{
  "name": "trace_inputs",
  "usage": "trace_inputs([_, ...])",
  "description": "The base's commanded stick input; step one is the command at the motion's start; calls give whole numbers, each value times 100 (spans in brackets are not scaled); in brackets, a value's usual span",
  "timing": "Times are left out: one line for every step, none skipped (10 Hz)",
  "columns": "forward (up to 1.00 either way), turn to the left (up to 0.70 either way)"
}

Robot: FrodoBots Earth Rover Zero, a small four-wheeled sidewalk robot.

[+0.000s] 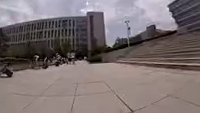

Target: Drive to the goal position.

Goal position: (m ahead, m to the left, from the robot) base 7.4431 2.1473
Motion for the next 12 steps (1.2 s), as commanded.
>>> trace_inputs([85,-2])
trace_inputs([85,-1])
trace_inputs([85,-2])
trace_inputs([85,-2])
trace_inputs([85,-2])
trace_inputs([85,-1])
trace_inputs([85,-2])
trace_inputs([85,-2])
trace_inputs([85,-2])
trace_inputs([85,-2])
trace_inputs([85,0])
trace_inputs([85,0])
